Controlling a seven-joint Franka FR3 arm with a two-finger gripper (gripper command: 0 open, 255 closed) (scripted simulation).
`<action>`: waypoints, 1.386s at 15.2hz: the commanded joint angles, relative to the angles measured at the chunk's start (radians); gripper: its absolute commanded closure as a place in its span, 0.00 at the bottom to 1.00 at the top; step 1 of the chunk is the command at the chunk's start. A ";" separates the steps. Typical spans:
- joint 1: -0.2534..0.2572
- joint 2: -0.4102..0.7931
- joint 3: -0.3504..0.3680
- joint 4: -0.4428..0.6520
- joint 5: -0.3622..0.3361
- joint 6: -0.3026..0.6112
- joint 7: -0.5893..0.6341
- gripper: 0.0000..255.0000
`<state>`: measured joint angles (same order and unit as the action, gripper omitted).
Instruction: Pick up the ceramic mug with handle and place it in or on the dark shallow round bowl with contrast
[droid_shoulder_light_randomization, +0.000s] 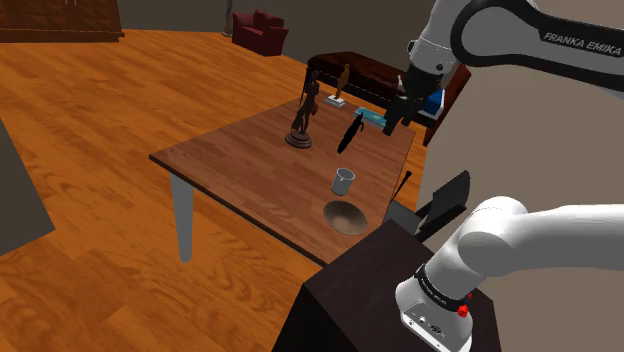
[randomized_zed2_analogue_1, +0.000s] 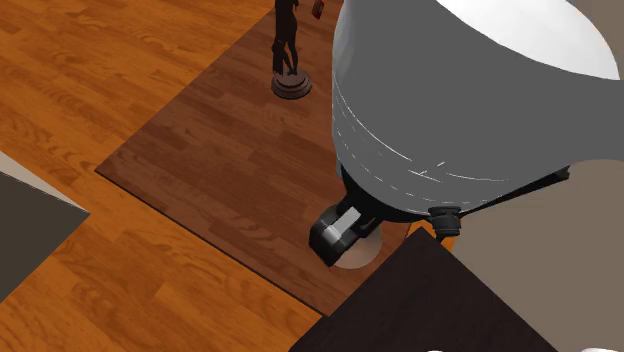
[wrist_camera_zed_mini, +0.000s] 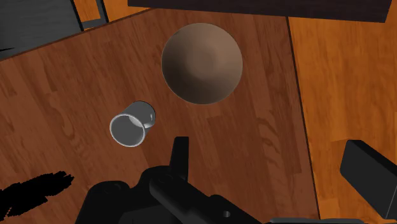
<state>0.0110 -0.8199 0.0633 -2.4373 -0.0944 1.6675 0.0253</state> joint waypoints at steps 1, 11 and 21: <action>0.000 0.000 0.000 0.000 0.000 0.000 0.000 0.00; -0.052 0.184 -0.188 -0.109 -0.069 0.310 -0.171 0.00; -0.064 0.521 -0.372 -0.068 -0.038 0.609 -0.378 0.00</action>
<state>-0.0545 -0.3349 -0.2916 -2.5168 -0.1433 2.2517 -0.3278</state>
